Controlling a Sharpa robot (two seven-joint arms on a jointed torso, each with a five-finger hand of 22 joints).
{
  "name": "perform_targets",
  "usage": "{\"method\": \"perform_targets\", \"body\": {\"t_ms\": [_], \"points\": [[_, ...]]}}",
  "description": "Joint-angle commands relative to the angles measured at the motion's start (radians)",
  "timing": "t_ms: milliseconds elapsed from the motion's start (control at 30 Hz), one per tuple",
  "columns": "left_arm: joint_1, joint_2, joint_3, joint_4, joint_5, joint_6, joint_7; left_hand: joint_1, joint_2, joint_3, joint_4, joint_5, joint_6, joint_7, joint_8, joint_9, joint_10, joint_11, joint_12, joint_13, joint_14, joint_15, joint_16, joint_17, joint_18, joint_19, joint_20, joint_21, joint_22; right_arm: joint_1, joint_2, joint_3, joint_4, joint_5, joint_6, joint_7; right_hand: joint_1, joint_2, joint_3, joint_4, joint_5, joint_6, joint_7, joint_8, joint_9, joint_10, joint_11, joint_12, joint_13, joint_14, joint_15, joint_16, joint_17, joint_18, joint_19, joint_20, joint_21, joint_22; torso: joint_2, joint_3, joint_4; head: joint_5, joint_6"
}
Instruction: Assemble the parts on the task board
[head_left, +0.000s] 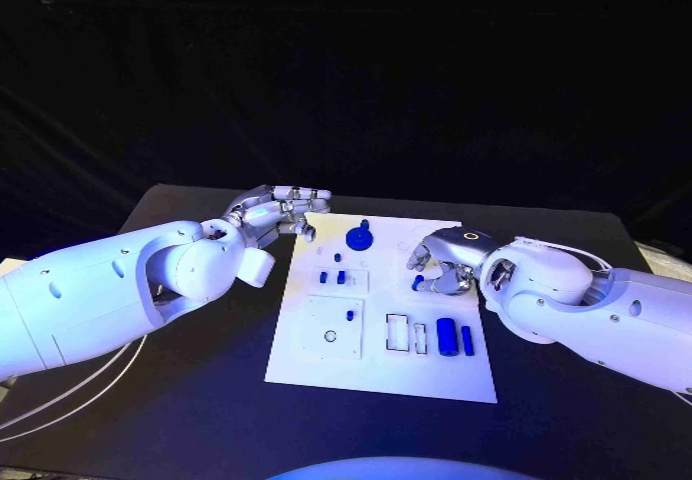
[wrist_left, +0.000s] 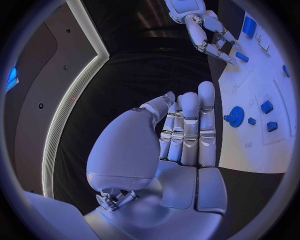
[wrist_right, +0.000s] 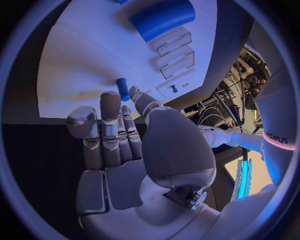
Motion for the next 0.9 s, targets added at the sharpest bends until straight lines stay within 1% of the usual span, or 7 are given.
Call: {"method": "perform_targets", "body": {"t_ms": [33,333,400,500,633,800,900], "points": [[0.0,0.0,0.001,0.002,0.005,0.018,0.009,-0.005,0.0,-0.007,0.0,0.005,-0.007,-0.002,-0.001,-0.001,-0.008,0.001,0.005,0.0,-0.007,0.003,-0.002,-0.001,0.015,-0.005,0.0,-0.003,-0.001,-0.001,0.005,0.0,-0.008,-0.036,0.055,-0.015,0.005,0.009,0.001,0.004,0.005,0.026,0.006,0.011,0.003,0.017,-0.003,0.006,-0.001,0.01,-0.004,0.018,0.017,-0.003,0.014,-0.002,0.016,0.02,0.001,0.0001,-0.0006,0.003,-0.002],[-0.001,0.0,0.0,-0.001,0.005,0.019,0.009,-0.005,0.0,-0.008,0.0,0.005,-0.006,-0.002,0.0,0.0,-0.007,0.001,0.006,0.0,-0.009,0.003,-0.004,-0.004,0.016,-0.007,0.0,-0.007,-0.004,-0.002,0.014,0.0,-0.016,-0.04,0.061,-0.009,0.012,0.024,0.021,0.008,-0.003,0.072,0.001,0.021,0.007,0.063,-0.012,0.011,-0.002,0.02,-0.011,0.068,0.064,-0.013,0.04,-0.008,0.056,0.073,0.0,0.0006,-0.0007,0.001,-0.004],[-0.001,0.0,0.0,-0.002,0.005,0.019,0.009,-0.005,0.0,-0.008,0.0,0.005,-0.006,-0.002,0.0,0.0,-0.007,0.001,0.006,0.0,-0.009,0.003,-0.004,-0.004,0.016,-0.007,0.0,-0.007,-0.004,-0.003,0.016,0.0,-0.015,-0.035,0.059,-0.003,0.013,0.028,0.027,0.009,-0.006,0.08,-0.001,0.023,0.007,0.072,-0.014,0.01,-0.002,0.022,-0.013,0.075,0.071,-0.015,0.043,-0.009,0.062,0.08,0.0,0.0007,-0.0015,0.005,-0.003],[-0.001,0.0,0.0,-0.004,0.005,0.018,0.009,-0.005,0.0,-0.009,0.0,0.005,-0.005,-0.002,0.001,0.0,-0.007,0.0,0.007,0.001,-0.01,0.003,-0.004,-0.005,0.017,-0.009,0.001,-0.01,-0.006,-0.003,0.018,0.0,-0.012,-0.03,0.056,0.003,0.013,0.03,0.032,0.011,-0.014,0.088,-0.002,0.023,0.007,0.081,-0.016,0.007,-0.002,0.023,-0.014,0.083,0.078,-0.016,0.046,-0.01,0.068,0.087,0.001,0.0014,-0.0013,0.004,-0.005],[-0.002,0.0,0.0,-0.007,0.005,0.017,0.009,-0.005,0.0,-0.009,0.0,0.004,-0.005,-0.002,0.002,0.0,-0.007,0.001,0.008,0.001,-0.01,0.003,-0.004,-0.006,0.017,-0.009,0.001,-0.012,-0.007,-0.004,0.02,0.0,-0.012,-0.027,0.054,0.006,0.011,0.03,0.036,0.013,-0.023,0.092,-0.002,0.023,0.007,0.087,-0.017,0.004,-0.003,0.023,-0.015,0.09,0.084,-0.017,0.048,-0.011,0.073,0.093,0.0,0.0001,-0.0008,0.002,-0.005],[-0.002,0.001,0.0,-0.009,0.005,0.019,0.008,-0.006,0.0,-0.009,0.0,0.004,-0.005,-0.002,0.002,0.0,-0.007,0.001,0.008,0.001,-0.01,0.003,-0.004,-0.006,0.017,-0.009,0.001,-0.012,-0.007,-0.004,0.024,0.0,-0.016,-0.025,0.054,0.006,0.011,0.032,0.039,0.015,-0.025,0.096,-0.003,0.023,0.007,0.091,-0.018,0.002,-0.003,0.023,-0.016,0.094,0.088,-0.018,0.05,-0.011,0.076,0.097,0.0,0.0006,-0.0004,0.003,-0.007],[-0.002,0.001,0.0,-0.01,0.005,0.02,0.008,-0.006,0.0,-0.01,0.0,0.004,-0.005,-0.002,0.002,0.0,-0.007,0.0,0.009,0.001,-0.011,0.003,-0.004,-0.005,0.017,-0.009,0.001,-0.012,-0.007,-0.005,0.029,-0.001,-0.022,-0.027,0.051,0.002,0.021,0.044,0.054,0.013,-0.028,0.11,-0.007,0.027,0.009,0.107,-0.022,0.0,-0.002,0.026,-0.02,0.11,0.103,-0.02,0.056,-0.013,0.087,0.112,0.0,0.0007,-0.0006,0.002,-0.009]]}}
